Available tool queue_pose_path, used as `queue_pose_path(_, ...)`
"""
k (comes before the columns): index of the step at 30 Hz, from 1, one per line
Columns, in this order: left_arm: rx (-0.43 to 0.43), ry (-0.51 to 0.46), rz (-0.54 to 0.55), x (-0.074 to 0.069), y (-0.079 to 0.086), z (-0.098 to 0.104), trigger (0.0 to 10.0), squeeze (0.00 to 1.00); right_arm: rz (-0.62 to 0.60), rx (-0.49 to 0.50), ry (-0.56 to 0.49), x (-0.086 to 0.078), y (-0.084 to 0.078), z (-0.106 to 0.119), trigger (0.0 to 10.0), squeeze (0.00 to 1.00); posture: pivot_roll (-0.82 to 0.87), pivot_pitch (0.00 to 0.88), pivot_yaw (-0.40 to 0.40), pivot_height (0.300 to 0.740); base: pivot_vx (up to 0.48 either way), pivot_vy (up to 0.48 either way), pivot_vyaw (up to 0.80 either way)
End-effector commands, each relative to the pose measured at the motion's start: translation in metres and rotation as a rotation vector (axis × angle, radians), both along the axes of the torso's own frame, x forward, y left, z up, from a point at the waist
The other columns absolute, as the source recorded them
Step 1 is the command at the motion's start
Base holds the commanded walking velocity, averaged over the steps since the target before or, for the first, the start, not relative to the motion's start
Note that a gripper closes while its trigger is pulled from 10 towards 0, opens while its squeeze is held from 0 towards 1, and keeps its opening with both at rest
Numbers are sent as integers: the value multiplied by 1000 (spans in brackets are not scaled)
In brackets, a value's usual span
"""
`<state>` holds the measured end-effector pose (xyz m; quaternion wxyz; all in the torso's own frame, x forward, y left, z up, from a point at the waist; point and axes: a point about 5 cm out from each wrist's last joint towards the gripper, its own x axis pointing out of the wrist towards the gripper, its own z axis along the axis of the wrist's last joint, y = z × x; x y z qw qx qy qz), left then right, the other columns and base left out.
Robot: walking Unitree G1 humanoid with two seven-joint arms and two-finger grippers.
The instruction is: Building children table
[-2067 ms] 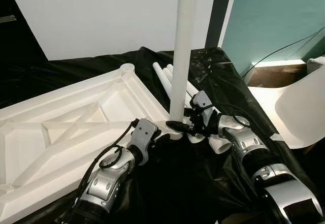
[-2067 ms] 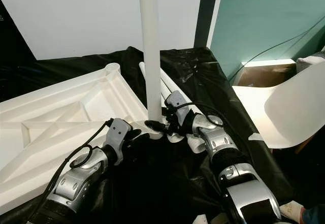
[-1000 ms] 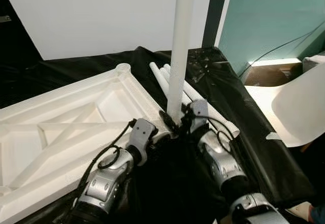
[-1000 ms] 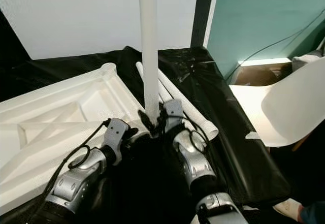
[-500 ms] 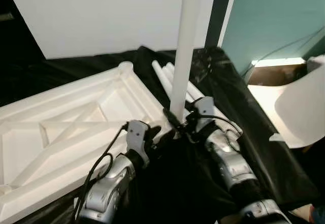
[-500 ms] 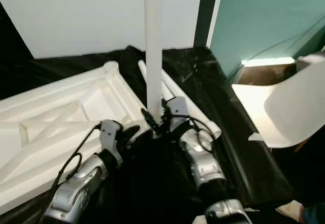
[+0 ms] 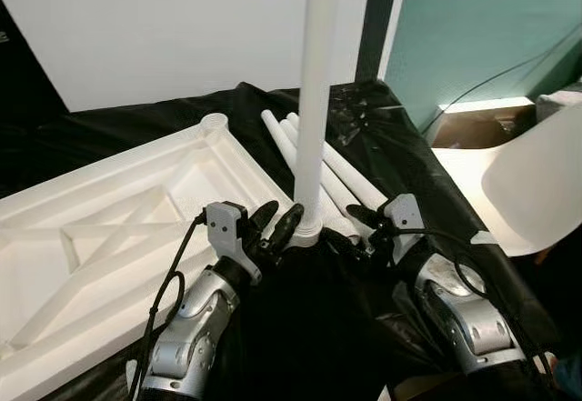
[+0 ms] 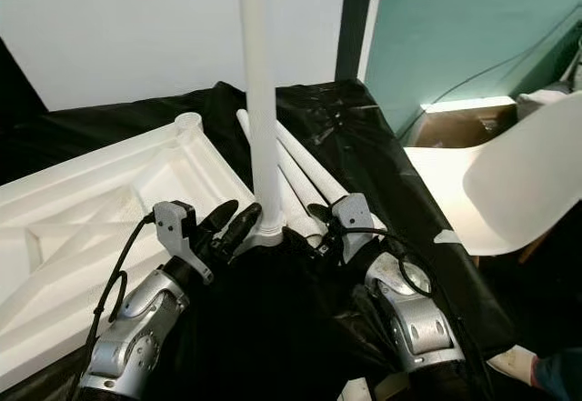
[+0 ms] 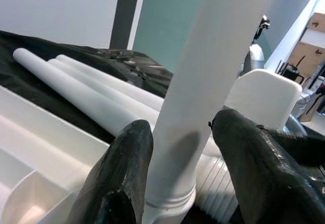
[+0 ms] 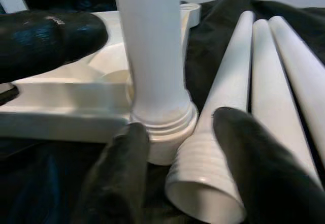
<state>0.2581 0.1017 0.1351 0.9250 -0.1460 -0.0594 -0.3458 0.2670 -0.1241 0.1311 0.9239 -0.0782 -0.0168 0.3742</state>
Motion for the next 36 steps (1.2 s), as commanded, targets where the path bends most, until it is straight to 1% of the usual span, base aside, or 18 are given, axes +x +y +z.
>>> queue_pose_path(1,17,5,27,2,5,-3,10000,0,29,6,5,-2,1,1,0,0,42,0,25,740,0,0,0)
queue_pose_path(9,10,3,106,6,14,-3,10000,0,158,-24,33,-5,9,6,0,0,44,0,24,740,0,0,0)
queue_pose_path(10,5,4,133,6,16,-3,10000,0,179,-41,44,-6,11,5,4941,0,46,0,25,740,0,0,0)
queue_pose_path(11,5,4,133,6,16,-3,10000,0,179,-41,44,-6,11,5,4941,0,46,0,25,740,0,0,0)
queue_pose_path(12,5,3,161,6,19,-4,10000,0,194,-56,58,-7,12,2,10000,0,50,0,24,740,0,0,0)
queue_pose_path(19,38,6,221,6,27,-8,10000,0,227,-83,73,-6,19,-5,10000,0,73,0,3,740,0,0,0)
queue_pose_path(21,56,5,250,5,32,-9,10000,0,246,-85,77,-4,23,-6,10000,0,77,0,-3,740,0,0,0)
queue_pose_path(22,58,3,288,3,38,-10,10000,0,256,-79,78,0,26,-4,10000,0,94,0,-33,740,0,0,0)
queue_pose_path(24,62,0,319,0,42,-10,10000,0,251,-74,77,4,26,-2,10000,0,120,0,-54,740,0,0,0)
queue_pose_path(27,59,-5,339,-2,41,-8,10000,0,232,-46,79,8,23,0,10000,0,132,0,-39,740,0,0,0)
queue_pose_path(28,58,-4,360,-3,38,-8,10000,0,185,-18,68,12,17,0,10000,0,147,0,-18,740,0,0,0)
queue_pose_path(29,75,-3,388,-3,36,-10,10000,0,84,18,66,16,10,-4,10000,0,140,0,-12,740,0,0,0)
queue_pose_path(31,75,-3,388,-3,36,-10,10000,0,84,18,66,16,10,-4,10000,0,140,0,-12,740,0,0,0)
queue_pose_path(32,90,-2,417,-2,36,-11,10000,0,-25,60,45,19,6,-7,10000,0,138,0,8,740,0,0,0)
queue_pose_path(33,90,-2,417,-2,36,-11,10000,0,-25,60,45,19,6,-7,10000,0,138,0,8,740,0,0,0)
queue_pose_path(34,116,-5,460,-1,41,-12,10000,0,-112,125,39,20,4,-9,10000,0,152,0,18,740,0,0,0)
queue_pose_path(35,116,-5,460,-1,41,-12,10000,0,-112,125,39,20,4,-9,10000,0,152,0,18,740,0,0,0)
queue_pose_path(36,150,-16,502,-1,47,-13,10000,0,-174,170,47,18,6,-15,10000,0,161,0,32,740,0,0,0)
